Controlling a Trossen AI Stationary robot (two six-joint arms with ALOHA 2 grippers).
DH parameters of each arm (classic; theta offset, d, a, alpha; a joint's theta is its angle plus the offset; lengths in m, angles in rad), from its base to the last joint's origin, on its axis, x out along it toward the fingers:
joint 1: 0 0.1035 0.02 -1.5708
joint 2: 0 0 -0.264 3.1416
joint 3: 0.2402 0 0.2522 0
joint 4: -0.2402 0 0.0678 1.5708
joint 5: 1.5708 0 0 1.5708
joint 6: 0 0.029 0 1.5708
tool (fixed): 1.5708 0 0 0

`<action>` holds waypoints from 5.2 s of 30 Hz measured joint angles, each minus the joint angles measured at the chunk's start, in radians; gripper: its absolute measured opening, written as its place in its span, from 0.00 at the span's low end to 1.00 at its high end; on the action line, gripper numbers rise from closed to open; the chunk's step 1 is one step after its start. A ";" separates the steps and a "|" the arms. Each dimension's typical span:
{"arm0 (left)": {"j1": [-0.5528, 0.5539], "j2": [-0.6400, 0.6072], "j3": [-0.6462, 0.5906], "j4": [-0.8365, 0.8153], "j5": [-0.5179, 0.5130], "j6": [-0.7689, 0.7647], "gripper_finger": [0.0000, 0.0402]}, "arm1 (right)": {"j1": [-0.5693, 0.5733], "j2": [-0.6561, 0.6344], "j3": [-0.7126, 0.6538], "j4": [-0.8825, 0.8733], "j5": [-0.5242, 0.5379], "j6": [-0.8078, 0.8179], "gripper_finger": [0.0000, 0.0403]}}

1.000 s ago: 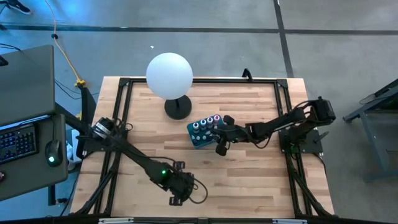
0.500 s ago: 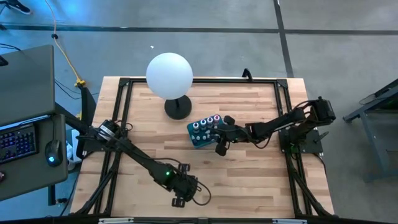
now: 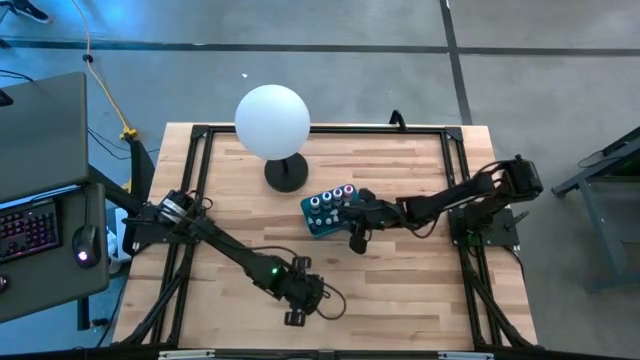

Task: Pick & Place food coloring
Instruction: Put the green food coloring bottle into the bin, then return to Home Position

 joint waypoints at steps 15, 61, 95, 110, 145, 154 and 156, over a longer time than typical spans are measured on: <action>0.022 0.000 0.000 -0.001 0.158 0.004 0.08 | 0.155 -0.263 0.000 -0.054 0.032 -0.077 0.26; 0.022 0.014 0.092 -0.514 0.196 -0.381 0.40 | 0.266 -0.261 0.000 -0.103 0.139 -0.055 0.26; 0.022 0.011 -0.053 -0.302 0.145 -0.132 0.28 | 0.266 -0.261 0.000 -0.111 0.108 -0.056 0.26; 0.021 0.015 -0.032 -0.316 0.100 -0.252 0.08 | 0.266 -0.261 0.000 -0.109 0.133 -0.055 0.26; 0.479 0.112 0.268 -0.174 -0.127 0.062 0.19 | 0.546 -0.209 0.000 -0.655 0.041 0.559 0.26; 0.481 0.133 0.345 -0.299 -0.036 0.037 0.32 | 0.546 -0.209 0.000 -0.614 0.075 0.489 0.26; 0.481 0.118 0.438 -0.405 0.016 0.027 0.31 | 0.543 -0.209 0.000 -0.611 0.102 0.457 0.26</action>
